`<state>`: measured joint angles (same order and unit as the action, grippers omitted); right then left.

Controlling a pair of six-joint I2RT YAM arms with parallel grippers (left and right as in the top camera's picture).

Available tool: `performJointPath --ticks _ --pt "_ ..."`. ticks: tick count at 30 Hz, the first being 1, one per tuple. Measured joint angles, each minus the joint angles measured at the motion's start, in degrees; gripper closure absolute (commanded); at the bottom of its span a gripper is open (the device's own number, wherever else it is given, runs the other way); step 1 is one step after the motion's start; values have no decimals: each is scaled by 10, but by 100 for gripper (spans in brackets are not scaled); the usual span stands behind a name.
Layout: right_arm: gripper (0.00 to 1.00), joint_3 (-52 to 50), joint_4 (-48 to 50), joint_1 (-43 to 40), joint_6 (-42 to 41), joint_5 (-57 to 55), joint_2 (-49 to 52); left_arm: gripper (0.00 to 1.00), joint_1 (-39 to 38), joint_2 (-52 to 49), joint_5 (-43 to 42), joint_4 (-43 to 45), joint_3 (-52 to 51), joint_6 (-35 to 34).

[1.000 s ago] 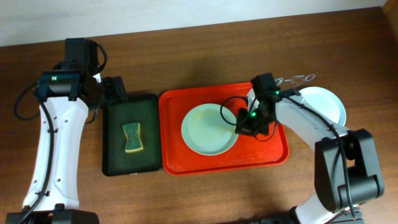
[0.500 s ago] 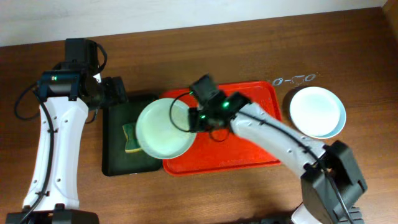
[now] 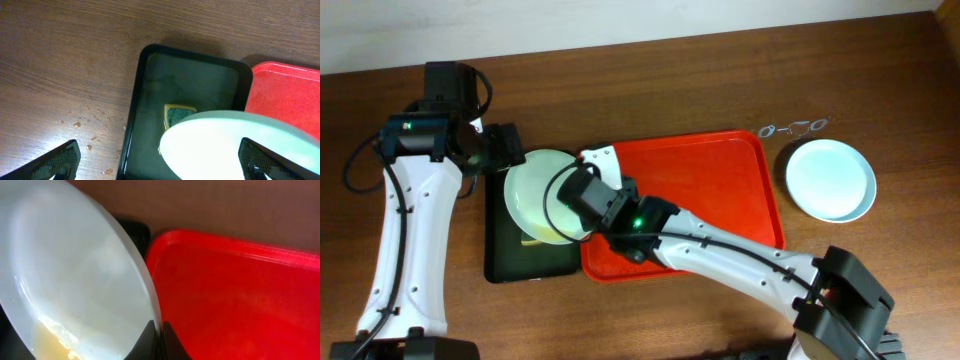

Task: Clean dirty plates on tray and stack at the side
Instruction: 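Lift the pale blue plate off the red tray with right gripper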

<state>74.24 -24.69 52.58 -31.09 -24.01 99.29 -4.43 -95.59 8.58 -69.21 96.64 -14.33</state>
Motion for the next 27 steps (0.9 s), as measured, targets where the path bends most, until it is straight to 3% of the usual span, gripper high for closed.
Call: performJointPath --ticks 5,10,17,27 --pt "96 0 79 36 139 -97 0 1 0 0 0 0 0 0" --pt "96 0 141 49 307 -129 0 1 0 0 0 0 0 0" --pt "96 0 233 132 543 -178 0 1 0 0 0 0 0 0" --pt "96 0 242 129 620 -205 0 1 0 0 0 0 0 0"
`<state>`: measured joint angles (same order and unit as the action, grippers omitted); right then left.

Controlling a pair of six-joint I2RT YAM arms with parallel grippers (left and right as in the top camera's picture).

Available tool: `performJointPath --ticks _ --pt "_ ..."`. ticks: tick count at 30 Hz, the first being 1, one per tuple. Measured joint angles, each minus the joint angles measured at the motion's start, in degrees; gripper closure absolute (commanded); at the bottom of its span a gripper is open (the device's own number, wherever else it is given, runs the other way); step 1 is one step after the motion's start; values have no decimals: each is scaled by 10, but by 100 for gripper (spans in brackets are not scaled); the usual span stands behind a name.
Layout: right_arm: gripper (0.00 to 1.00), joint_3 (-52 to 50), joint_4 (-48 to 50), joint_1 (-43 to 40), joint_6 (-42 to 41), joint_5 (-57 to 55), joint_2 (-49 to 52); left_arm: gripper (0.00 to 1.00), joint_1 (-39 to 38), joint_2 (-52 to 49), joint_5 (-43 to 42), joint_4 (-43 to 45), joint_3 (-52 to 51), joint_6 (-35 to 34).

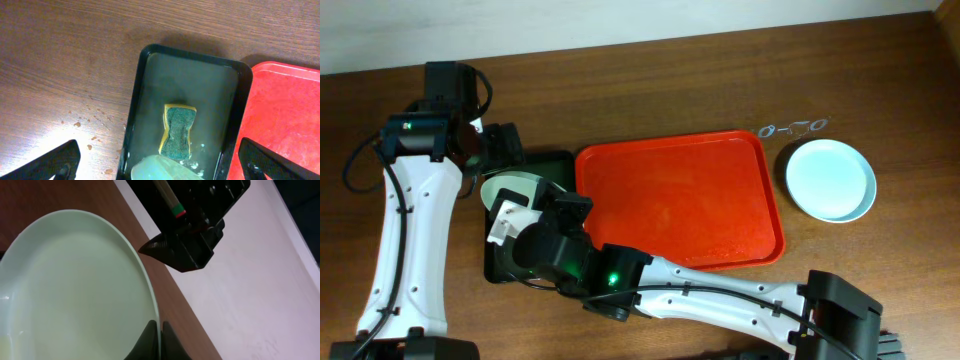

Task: Clean dirty plates on tray and stack at the side
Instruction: 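Lift the pale blue plate off the red tray with right gripper, then carry the plate right and lower it onto the plate stack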

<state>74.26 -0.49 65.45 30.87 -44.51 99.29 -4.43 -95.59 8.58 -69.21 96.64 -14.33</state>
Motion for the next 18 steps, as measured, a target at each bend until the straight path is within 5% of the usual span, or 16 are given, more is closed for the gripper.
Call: performJointPath --ticks 3,8,15,18 --pt "96 0 0 -1 -9 -1 0 1 0 0 0 0 0 0" --pt "96 2 -74 -57 -206 34 0 1 0 0 0 0 0 0" --pt "96 2 -178 -213 -483 330 0 1 0 0 0 0 0 0" --pt "96 2 -204 -286 -518 472 0 1 0 0 0 0 0 0"
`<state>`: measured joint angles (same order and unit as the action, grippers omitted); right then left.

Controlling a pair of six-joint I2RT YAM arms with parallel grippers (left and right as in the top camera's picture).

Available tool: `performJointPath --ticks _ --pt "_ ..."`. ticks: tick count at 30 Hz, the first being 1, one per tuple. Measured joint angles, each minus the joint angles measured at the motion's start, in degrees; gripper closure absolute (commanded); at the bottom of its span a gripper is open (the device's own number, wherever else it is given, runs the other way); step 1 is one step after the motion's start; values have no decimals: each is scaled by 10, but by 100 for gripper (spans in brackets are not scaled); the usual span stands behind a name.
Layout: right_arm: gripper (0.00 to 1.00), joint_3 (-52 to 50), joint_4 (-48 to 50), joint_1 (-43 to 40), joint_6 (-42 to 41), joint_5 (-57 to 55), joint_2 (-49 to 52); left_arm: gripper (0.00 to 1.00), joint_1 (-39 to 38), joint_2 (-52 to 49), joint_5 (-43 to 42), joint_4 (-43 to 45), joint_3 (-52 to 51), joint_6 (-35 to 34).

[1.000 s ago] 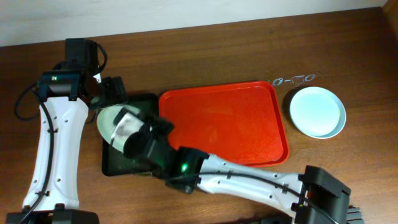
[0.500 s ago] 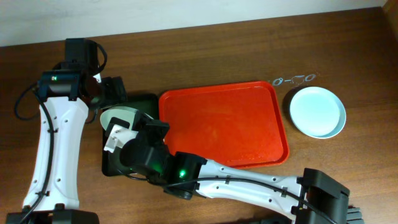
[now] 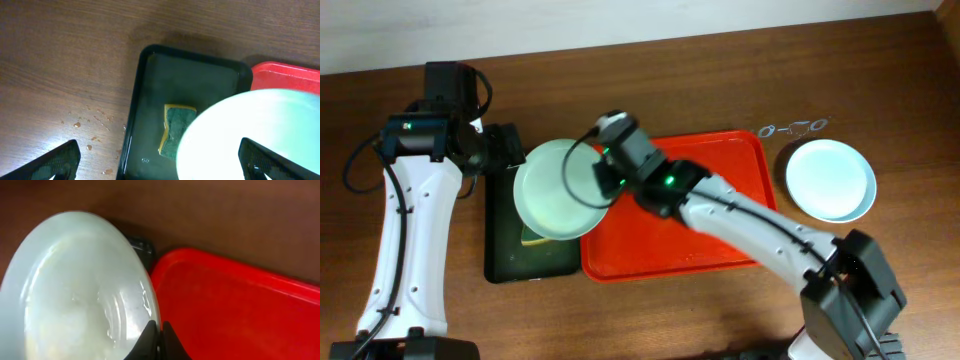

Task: Clean dirty plates on tray and stack at the side
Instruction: 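Carry the plate right and lower it onto the plate stack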

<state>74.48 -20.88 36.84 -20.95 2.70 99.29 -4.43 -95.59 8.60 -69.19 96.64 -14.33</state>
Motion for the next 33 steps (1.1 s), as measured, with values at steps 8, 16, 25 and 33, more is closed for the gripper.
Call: performJointPath --ticks 8,16,25,33 --pt "96 0 -141 -218 -58 205 0 1 0 0 0 0 0 0" --pt "96 2 -320 -499 -2 229 0 1 0 0 0 0 0 0" --pt "96 3 -416 -794 62 185 0 1 0 0 0 0 0 0" --pt "96 3 -403 -855 64 153 0 1 0 0 0 0 0 0"
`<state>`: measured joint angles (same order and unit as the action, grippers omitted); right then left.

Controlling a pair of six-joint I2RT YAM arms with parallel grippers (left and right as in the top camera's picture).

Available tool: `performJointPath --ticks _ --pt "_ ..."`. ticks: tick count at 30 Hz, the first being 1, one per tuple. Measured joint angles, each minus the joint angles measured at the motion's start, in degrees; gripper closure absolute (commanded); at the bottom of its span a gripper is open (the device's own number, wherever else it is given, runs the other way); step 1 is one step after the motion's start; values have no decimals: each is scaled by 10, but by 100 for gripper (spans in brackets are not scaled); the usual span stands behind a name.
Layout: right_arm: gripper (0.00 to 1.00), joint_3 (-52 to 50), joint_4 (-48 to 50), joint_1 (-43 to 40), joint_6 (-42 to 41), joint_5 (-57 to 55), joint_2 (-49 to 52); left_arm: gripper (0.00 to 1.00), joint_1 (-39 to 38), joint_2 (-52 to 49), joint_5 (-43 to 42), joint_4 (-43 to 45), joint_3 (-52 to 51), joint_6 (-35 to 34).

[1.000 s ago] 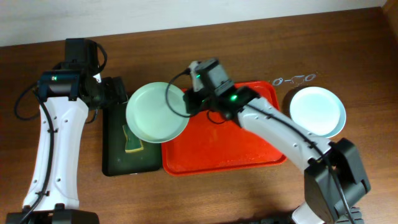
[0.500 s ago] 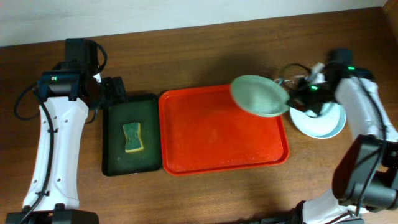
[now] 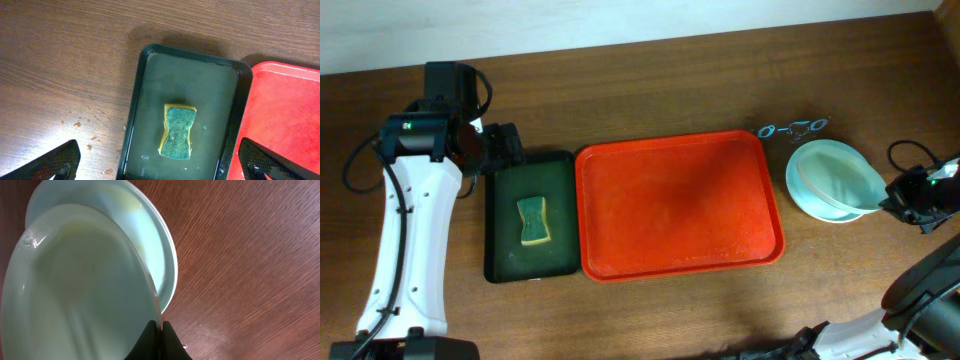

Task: Clean dirty plates on tray and stack at the side
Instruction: 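Carry the plate right and lower it onto the plate stack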

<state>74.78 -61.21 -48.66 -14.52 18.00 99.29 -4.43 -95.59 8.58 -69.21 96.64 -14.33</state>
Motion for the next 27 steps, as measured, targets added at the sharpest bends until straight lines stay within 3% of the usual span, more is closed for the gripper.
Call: performJointPath --ticks 3,6,12,16,17,18,19,22,27 --pt "95 0 8 0 0 -11 0 1 0 0 0 0 0 0" --pt "62 0 10 0 1 -17 0 1 0 0 0 0 0 0" --pt "41 0 8 23 4 -17 0 1 0 0 0 0 0 0" --pt "42 0 2 96 20 -55 0 1 0 0 0 0 0 0" --pt "47 0 0 114 23 -68 0 1 0 0 0 0 0 0" --pt "62 0 -1 133 25 -80 0 1 0 0 0 0 0 0" --pt "96 0 -2 147 27 -86 0 1 0 0 0 0 0 0" --pt "96 0 -15 188 29 -112 0 1 0 0 0 0 0 0" --pt "96 0 -80 160 -14 -129 0 1 0 0 0 0 0 0"
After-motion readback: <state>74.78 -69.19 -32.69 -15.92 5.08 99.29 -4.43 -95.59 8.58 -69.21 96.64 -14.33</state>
